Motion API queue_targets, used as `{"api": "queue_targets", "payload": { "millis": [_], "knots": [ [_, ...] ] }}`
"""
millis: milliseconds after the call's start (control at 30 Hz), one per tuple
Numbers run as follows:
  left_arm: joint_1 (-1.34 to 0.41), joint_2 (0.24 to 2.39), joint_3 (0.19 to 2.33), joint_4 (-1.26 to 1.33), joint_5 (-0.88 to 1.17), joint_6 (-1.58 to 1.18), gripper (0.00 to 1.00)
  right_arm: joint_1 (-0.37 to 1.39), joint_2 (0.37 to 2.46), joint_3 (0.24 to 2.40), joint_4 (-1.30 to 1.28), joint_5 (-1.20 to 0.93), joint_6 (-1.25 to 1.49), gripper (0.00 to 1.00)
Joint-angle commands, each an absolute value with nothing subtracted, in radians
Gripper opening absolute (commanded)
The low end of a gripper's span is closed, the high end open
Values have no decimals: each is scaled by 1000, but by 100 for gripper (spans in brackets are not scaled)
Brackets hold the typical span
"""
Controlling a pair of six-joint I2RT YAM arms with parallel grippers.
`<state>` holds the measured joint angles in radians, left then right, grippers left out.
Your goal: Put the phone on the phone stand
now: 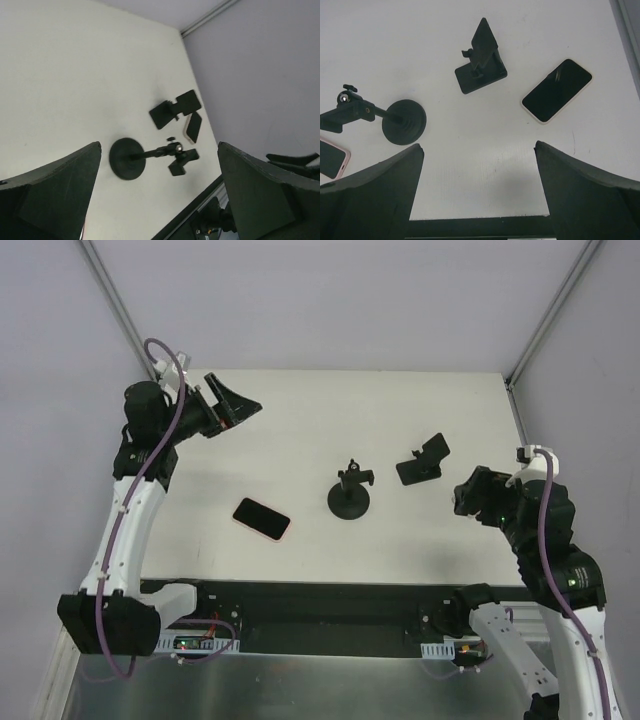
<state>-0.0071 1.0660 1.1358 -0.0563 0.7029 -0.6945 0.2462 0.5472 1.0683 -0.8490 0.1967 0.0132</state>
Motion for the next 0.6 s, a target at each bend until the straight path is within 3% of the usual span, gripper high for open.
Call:
{"api": "queue_targets", "payload": {
  "millis": [0, 133, 333, 467, 567],
  "knots": [
    [-9, 1161, 1167, -290, 559, -604, 99, 242, 572, 1052, -850, 149, 22, 96],
    [-15, 1199, 1144, -318, 483, -591, 99, 242, 612, 1017, -880, 164, 26, 96],
    [-12, 1233, 1112, -409, 269, -603, 99, 242, 643, 993, -847, 14, 128, 96],
    [-11, 1252, 1086, -442, 247, -646, 99, 242, 617, 940, -807, 9, 156, 96],
    [-11, 1273, 1081, -440, 326, -644, 99, 242, 623, 927, -772, -159, 37, 96]
  ]
}}
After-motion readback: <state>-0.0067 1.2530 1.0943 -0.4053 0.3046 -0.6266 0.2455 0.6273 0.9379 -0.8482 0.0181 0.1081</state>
